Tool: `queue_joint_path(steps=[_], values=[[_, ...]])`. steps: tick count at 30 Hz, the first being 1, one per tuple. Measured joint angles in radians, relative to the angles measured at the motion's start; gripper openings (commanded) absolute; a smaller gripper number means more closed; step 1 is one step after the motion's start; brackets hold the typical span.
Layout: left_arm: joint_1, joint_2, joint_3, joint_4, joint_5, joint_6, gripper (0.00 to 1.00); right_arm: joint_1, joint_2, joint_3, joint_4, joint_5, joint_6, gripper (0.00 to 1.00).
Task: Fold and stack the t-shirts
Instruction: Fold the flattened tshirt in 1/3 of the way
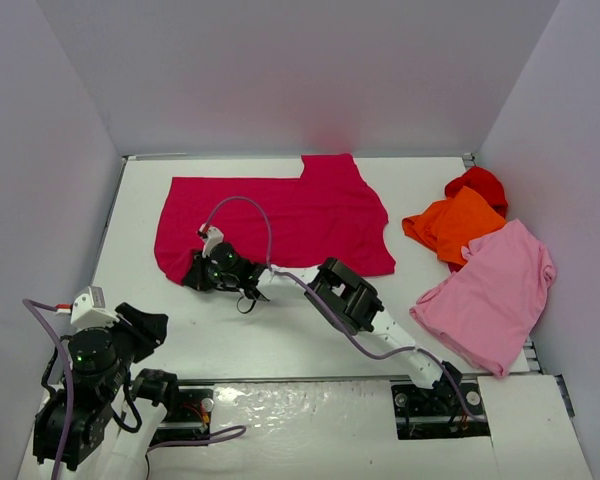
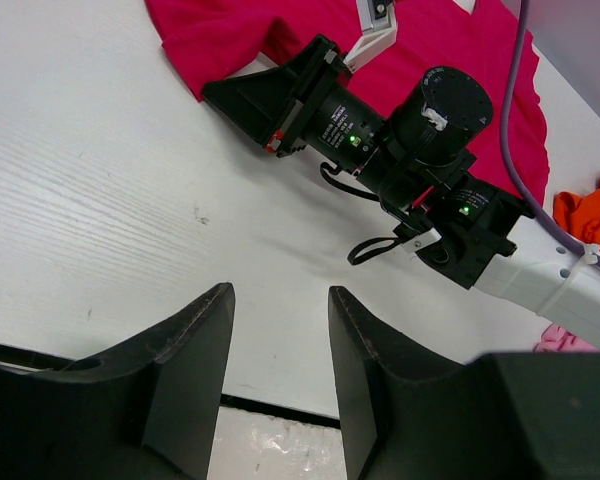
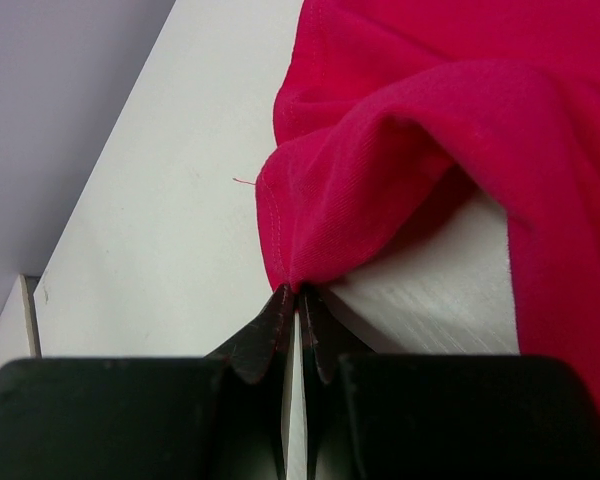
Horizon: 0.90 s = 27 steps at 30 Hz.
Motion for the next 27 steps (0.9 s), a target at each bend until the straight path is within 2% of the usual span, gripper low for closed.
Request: queue_joint_path(steps=[5, 17, 27], values=[[0.000, 0.000, -0.001, 0.000, 0.000, 0.000, 0.39, 0.001, -0.017, -0.022, -0.006, -0.019, -0.007, 0.00], [0.000, 0.000, -0.005, 0.001, 0.001, 0.000, 0.39, 0.080, -0.192, -0.194, -0.098, -0.054, -0.068, 0.00], [0.000, -0.007, -0.005, 0.000, 0.003, 0.000, 0.39, 0.144, -0.226, -0.212, -0.088, -0.079, -0.040, 0.00]])
